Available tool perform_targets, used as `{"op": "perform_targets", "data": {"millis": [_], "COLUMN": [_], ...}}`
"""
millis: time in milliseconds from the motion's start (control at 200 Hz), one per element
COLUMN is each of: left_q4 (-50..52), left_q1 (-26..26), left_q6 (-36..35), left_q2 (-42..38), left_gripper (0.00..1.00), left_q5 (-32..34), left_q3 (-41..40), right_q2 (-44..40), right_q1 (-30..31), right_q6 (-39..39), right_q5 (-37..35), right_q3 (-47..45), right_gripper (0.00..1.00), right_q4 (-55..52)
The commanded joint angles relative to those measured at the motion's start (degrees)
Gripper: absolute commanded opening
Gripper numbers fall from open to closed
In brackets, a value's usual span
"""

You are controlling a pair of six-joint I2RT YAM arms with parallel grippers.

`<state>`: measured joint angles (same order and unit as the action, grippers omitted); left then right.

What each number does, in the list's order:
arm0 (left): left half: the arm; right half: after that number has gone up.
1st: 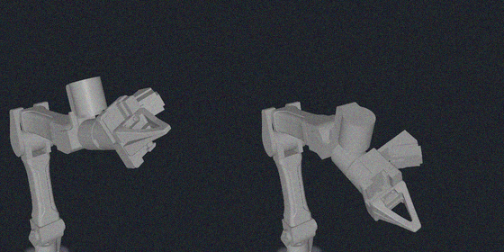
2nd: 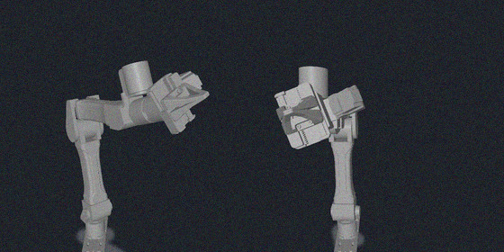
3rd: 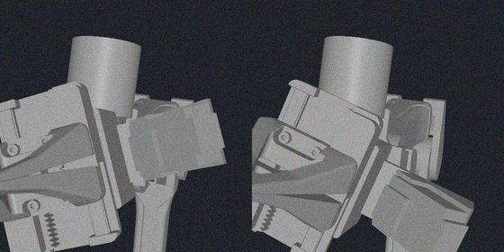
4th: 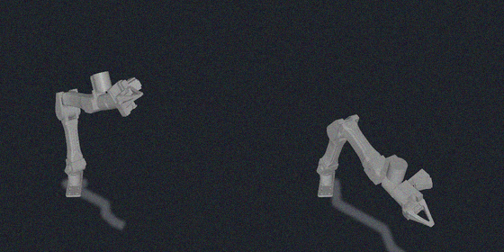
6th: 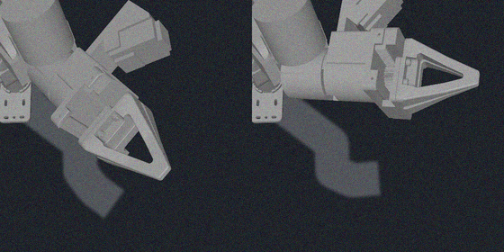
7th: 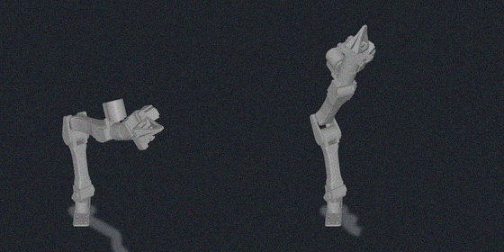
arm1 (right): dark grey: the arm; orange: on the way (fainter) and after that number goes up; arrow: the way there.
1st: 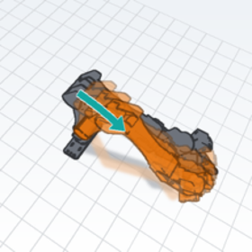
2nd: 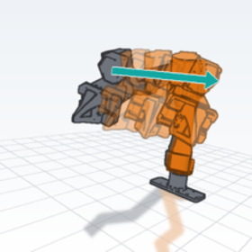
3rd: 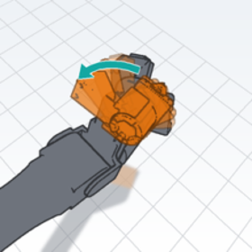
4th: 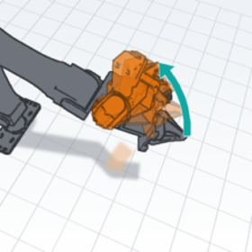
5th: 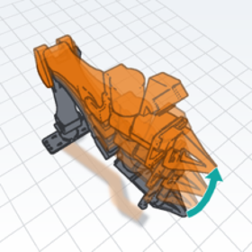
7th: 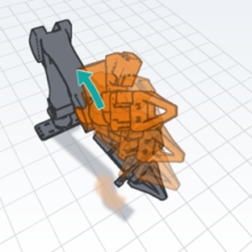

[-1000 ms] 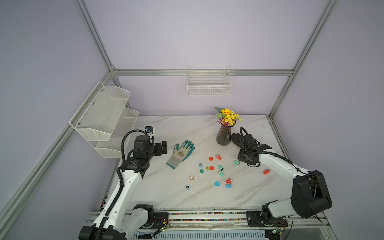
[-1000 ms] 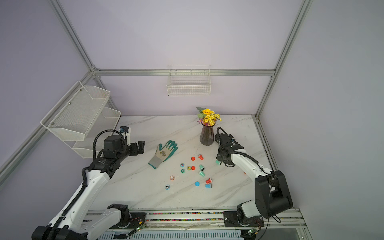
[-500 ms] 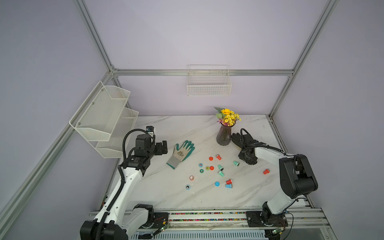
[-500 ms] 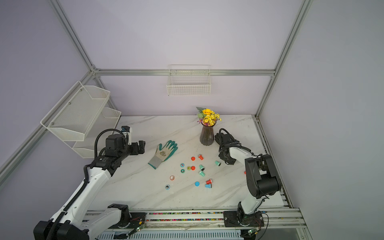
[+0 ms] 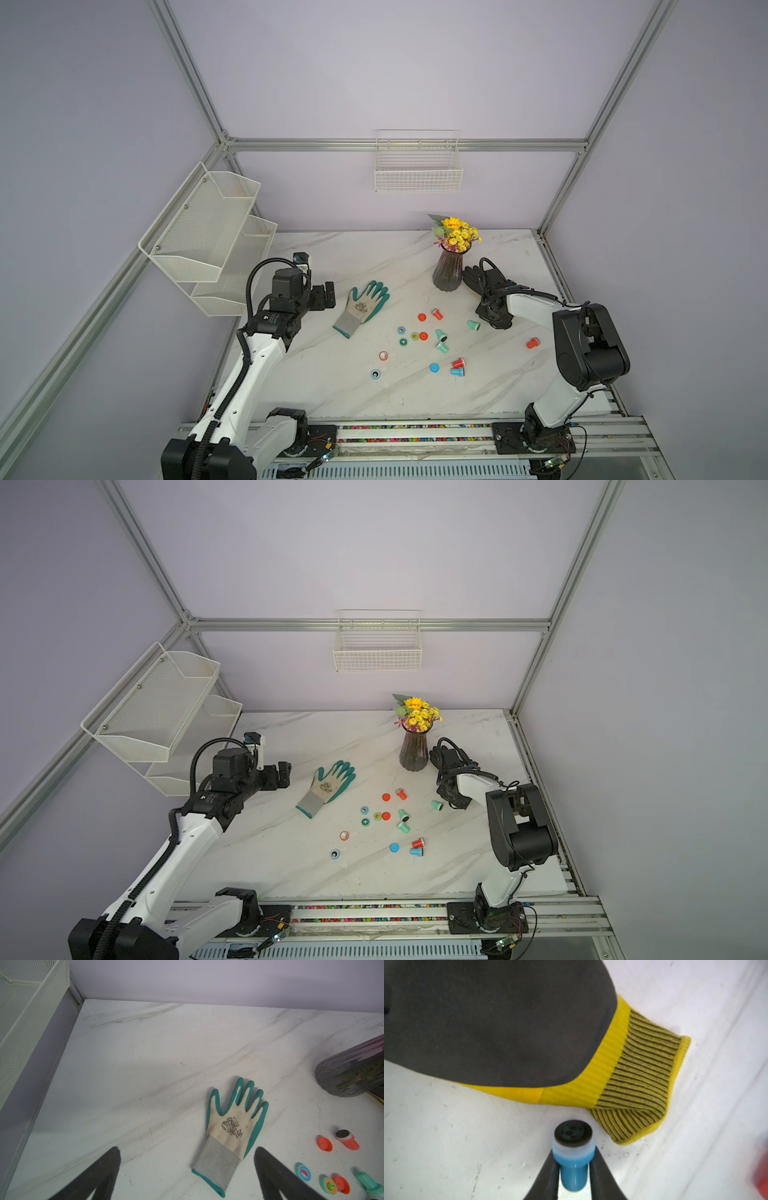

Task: Close the stamp cap
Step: Pick up the stamp from the center of the board.

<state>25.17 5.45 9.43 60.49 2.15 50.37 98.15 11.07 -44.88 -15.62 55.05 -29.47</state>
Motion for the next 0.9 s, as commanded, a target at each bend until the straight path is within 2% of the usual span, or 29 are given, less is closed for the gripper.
{"op": "perform_targets", "data": {"millis": [0,160,275,390,590,665,730,895], "left_q4": [-0.42,-0.46,1.11,3.18,8.46,10.18,11.83,12.99], "left_q1": [0.32,0.32,0.57,1.4,2.77,5.33,8.65,16.07], "left_q6": [0.16,0.37,0.98,2.19,11.46,13.43,15.24,20.4], "left_q2": [-0.02,0.02,0.82,1.81,1.92,1.83,1.69,1.61], "left_gripper": [1.0,1.0,1.0,1.0,0.98,0.97,0.96,0.94], "left_q5": [0.57,0.34,-0.66,-2.0,-8.2,-10.34,-10.67,-11.98], "left_q3": [2.37,2.37,3.17,4.65,7.59,9.22,10.86,13.36], "right_q2": [-0.26,-2.84,-7.92,-14.87,-24.52,-26.09,-27.52,-32.37], "right_q1": [-0.18,-0.18,-0.26,-0.14,2.72,4.6,7.58,17.65], "right_q6": [-1.05,-0.67,1.47,8.7,20.86,23.56,25.05,30.66], "right_q5": [-0.91,-0.91,0.11,6.4,20.05,26.02,28.39,28.91], "right_q3": [-1.09,-0.86,-1.03,-2.42,-4.33,-4.66,-4.69,-6.46], "right_gripper": [0.24,0.18,0.11,0.04,0.06,0.06,0.06,0.06], "right_q4": [0.82,0.06,-1.09,0.35,2.42,4.55,5.31,10.51]}}
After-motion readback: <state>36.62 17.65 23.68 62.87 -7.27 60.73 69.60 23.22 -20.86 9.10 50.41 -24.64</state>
